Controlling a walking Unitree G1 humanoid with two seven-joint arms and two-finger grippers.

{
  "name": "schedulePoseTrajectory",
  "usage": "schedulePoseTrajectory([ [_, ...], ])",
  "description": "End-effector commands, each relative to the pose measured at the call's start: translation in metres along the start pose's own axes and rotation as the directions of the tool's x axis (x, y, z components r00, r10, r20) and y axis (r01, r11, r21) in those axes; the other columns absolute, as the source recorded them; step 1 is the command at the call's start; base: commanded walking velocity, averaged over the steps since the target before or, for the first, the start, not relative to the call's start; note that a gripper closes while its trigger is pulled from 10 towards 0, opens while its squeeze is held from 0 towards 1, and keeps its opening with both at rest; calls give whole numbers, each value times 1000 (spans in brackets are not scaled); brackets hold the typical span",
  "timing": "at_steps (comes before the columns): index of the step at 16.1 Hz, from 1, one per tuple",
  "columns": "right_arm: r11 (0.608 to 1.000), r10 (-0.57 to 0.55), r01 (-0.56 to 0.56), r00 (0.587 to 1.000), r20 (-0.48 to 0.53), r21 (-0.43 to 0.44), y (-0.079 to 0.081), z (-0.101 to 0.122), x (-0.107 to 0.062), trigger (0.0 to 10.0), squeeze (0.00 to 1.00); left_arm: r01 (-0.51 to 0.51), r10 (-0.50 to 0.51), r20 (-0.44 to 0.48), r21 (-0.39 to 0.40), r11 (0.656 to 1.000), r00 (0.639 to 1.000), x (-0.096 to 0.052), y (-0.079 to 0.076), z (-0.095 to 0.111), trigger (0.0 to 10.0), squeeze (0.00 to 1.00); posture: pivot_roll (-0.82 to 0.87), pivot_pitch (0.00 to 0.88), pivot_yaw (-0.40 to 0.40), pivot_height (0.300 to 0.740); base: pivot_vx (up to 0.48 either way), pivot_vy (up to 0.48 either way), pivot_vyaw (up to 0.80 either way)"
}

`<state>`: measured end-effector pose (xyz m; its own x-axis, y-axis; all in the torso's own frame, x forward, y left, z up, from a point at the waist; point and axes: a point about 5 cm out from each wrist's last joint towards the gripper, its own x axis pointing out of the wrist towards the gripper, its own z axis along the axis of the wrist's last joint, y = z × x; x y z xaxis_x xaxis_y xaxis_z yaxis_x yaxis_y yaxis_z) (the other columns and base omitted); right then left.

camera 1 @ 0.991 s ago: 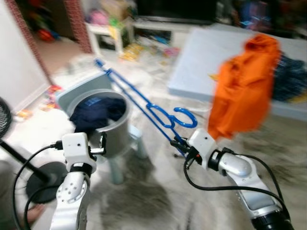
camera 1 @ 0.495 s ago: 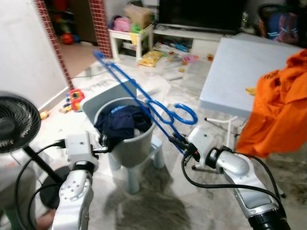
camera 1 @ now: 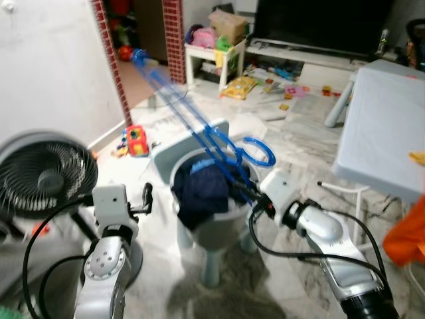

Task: Hang hanger

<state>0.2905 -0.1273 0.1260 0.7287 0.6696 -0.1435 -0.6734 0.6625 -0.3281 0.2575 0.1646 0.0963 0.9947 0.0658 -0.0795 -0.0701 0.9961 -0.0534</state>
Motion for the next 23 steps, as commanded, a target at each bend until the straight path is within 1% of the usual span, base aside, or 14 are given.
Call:
schedulePoseTrajectory([
  [1, 999, -34, 35, 999, 25, -35, -9, 8, -2, 10000, 0, 28, -28, -7, -9, 1000, 1000, 1, -9, 0, 10000, 0, -140, 0, 10, 740, 480, 0, 0],
  [4, 999, -46, 47, 998, 37, -22, -11, 9, -2, 10000, 0, 28, -29, -29, -26, 999, 999, 2, -11, -3, 10000, 0, -141, 0, 6, 740, 431, -85, 0],
  [6, 999, -40, 41, 998, 39, -35, -10, 10, -1, 10000, 0, 32, -33, -35, -36, 999, 999, 3, -12, -4, 10000, 0, -141, 0, 5, 740, 285, 0, 0],
  [9, 998, -33, 35, 999, 42, -43, -9, 10, 0, 10000, 0, 42, -43, -26, -35, 999, 999, 3, -14, -3, 10000, 0, -140, 0, 6, 740, 290, -312, 0],
  [11, 999, -30, 32, 999, 44, -42, -8, 10, 0, 10000, 0, 37, -39, -22, -54, 998, 999, 2, -15, -3, 10000, 0, -140, 0, 3, 740, 0, 0, 0],
  [14, 998, -25, 27, 999, 43, -50, -8, 10, 1, 10000, 0, 16, -18, -38, -54, 998, 999, 2, -13, -5, 10000, 0, -138, 0, 0, 740, 0, 0, 0],
  [17, 998, -20, 22, 999, 45, -51, -8, 11, 2, 10000, 0, 20, -22, -34, -62, 998, 999, 2, -13, -5, 10000, 0, -138, 0, -1, 740, 0, 0, 0],
  [23, 998, -17, 19, 999, 40, -58, -8, 10, 2, 10000, 0, 22, -24, -31, -66, 998, 999, 3, -14, -5, 10000, 0, -144, 0, -1, 740, 0, -397, 0],
])
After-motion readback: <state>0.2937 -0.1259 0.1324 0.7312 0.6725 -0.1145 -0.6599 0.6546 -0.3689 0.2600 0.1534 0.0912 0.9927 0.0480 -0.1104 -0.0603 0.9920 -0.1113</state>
